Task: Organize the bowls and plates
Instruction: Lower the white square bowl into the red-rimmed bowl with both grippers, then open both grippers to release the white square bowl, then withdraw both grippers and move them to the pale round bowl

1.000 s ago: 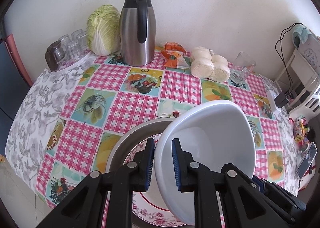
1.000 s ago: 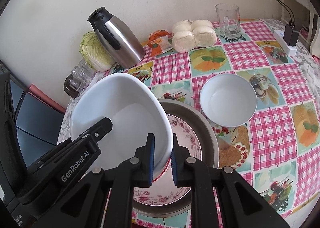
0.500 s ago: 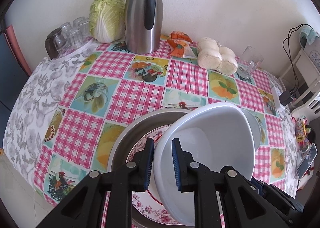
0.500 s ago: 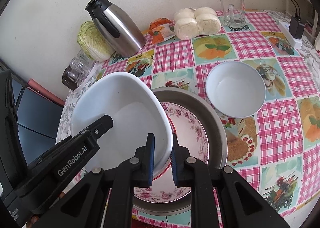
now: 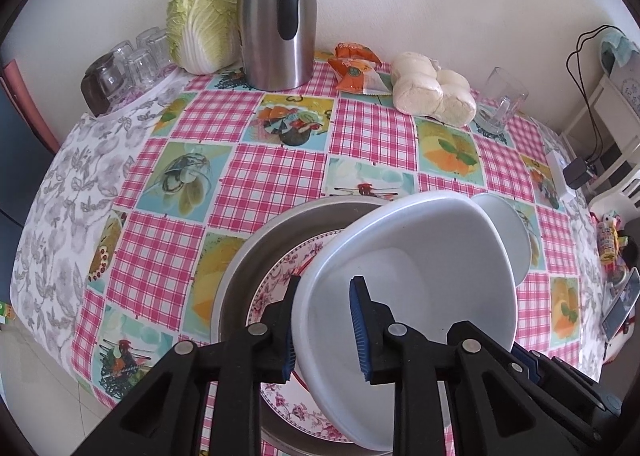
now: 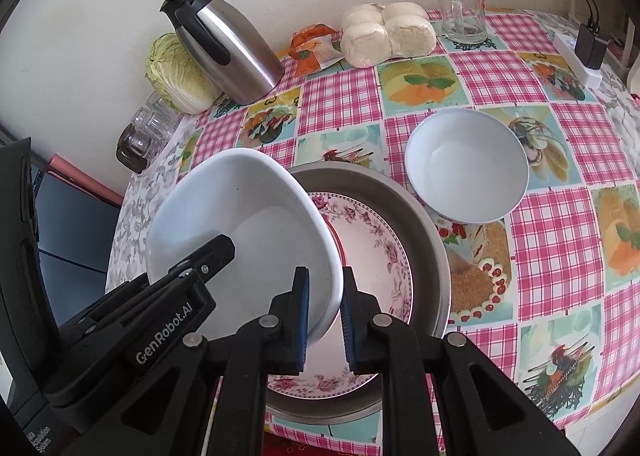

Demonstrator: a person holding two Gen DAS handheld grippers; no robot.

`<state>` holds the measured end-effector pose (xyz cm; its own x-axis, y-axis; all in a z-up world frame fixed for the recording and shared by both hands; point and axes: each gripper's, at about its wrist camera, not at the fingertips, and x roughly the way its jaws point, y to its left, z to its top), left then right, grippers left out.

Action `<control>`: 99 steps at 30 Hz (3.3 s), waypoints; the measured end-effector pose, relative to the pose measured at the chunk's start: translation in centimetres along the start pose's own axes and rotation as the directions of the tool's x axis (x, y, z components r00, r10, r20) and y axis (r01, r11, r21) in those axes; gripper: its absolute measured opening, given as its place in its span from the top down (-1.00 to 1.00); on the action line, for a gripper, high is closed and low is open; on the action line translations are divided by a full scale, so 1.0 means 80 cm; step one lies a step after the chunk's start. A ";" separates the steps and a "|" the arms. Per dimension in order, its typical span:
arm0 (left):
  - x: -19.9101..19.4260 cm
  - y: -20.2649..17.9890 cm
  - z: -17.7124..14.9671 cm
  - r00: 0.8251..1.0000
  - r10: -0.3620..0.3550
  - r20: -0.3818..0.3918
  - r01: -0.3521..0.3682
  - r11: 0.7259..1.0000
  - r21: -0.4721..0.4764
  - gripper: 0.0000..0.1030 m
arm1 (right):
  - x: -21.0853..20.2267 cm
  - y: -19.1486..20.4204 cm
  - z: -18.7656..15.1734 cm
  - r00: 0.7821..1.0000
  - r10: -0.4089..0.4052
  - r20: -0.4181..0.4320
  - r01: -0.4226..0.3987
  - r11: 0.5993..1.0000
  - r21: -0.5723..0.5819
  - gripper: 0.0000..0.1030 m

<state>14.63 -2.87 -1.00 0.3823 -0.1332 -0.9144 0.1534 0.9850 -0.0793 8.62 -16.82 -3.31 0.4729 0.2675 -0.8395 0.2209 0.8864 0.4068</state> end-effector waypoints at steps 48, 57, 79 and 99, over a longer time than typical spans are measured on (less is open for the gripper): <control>-0.027 0.011 0.005 0.998 -0.004 0.067 0.006 0.999 -0.038 0.17 | -0.011 0.002 0.000 0.999 0.033 0.012 -0.033 0.999 -0.003 0.55; -0.032 0.030 0.008 0.996 0.021 0.087 -0.012 0.995 -0.104 -0.31 | -0.025 -0.001 0.003 0.998 -0.024 0.065 0.024 1.000 -0.008 -0.15; -0.046 0.053 0.003 0.963 0.191 0.189 -0.146 0.963 -0.227 -1.00 | -0.039 -0.019 0.013 0.984 -0.112 0.142 0.116 0.993 -0.016 -0.89; -0.059 -0.106 0.006 0.951 0.110 0.288 -0.140 0.986 0.086 -1.00 | -0.113 -0.157 0.030 0.940 -0.258 0.225 0.222 0.960 0.171 -0.89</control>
<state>12.00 -10.63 4.21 0.6429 -0.0501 -0.7643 0.1764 0.9807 0.0841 3.59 -31.25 0.06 0.5792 -0.0622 -0.8128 0.4632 0.8456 0.2653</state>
